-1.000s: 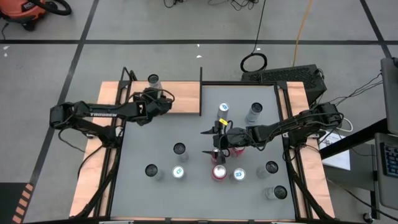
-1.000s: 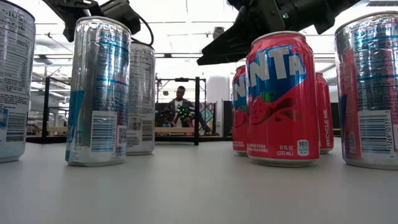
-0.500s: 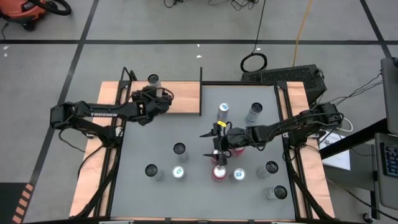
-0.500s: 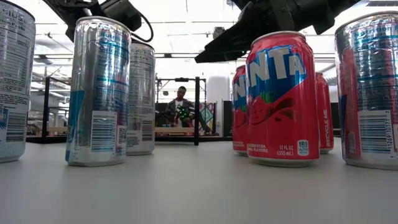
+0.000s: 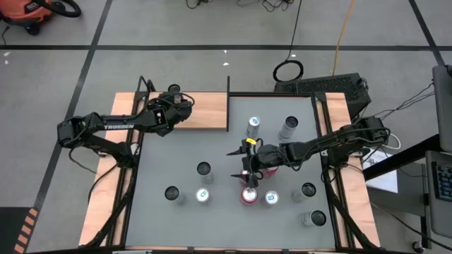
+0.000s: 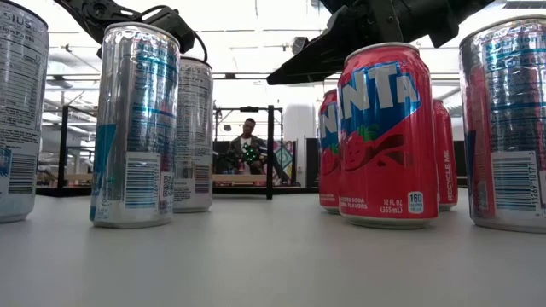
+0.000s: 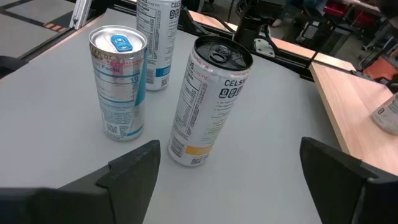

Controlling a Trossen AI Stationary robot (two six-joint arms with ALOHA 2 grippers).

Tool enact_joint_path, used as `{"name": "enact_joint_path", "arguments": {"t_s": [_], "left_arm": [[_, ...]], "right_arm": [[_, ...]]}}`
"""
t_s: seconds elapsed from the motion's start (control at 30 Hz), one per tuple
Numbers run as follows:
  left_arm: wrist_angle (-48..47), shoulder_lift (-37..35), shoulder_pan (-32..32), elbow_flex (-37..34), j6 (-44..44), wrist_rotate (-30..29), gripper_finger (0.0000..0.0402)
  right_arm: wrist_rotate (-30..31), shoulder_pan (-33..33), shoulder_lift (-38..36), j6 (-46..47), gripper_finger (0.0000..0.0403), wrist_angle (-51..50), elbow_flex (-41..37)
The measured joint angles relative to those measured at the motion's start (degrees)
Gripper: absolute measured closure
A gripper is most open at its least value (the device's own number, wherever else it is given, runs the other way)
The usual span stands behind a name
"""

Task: Place canned beverage on shelf
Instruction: Put the top left white-yellow soda can on the shelf

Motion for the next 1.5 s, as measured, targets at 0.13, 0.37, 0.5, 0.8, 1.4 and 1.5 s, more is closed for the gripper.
{"name": "enact_joint_path", "arguments": {"t_s": [0.13, 0.37, 0.5, 0.8, 1.4, 1.5], "left_arm": [[0.02, 0.00, 0.48, 0.00, 0.02, 0.08, 0.0017], [3.90, 0.00, 1.17, 0.00, 2.97, 0.23, 0.0017], [8.55, 0.00, 1.12, 0.00, 6.81, 0.53, 0.0017], [8.88, 0.00, 4.70, 0.02, 7.48, 3.64, 0.0017], [9.23, 2.60, 7.52, 0.02, 7.48, 4.62, 0.0020], [9.59, 2.73, 7.52, 0.02, 7.54, 4.45, 0.0035]], "right_arm": [[0.00, 0.00, 0.00, -0.77, 0.0083, 0.37, 0.00], [-0.02, 0.00, 0.00, -0.78, 0.0083, 0.31, 0.00], [-0.02, 0.00, 0.00, -0.78, 0.0083, 0.10, 0.00], [-0.02, 0.07, 0.00, -0.71, 0.0083, -0.09, 0.00], [-0.02, 0.09, 0.00, -0.77, 0.0083, -0.06, 0.00], [-0.02, 0.09, 0.00, -0.77, 0.0083, -0.06, 0.00]]}}
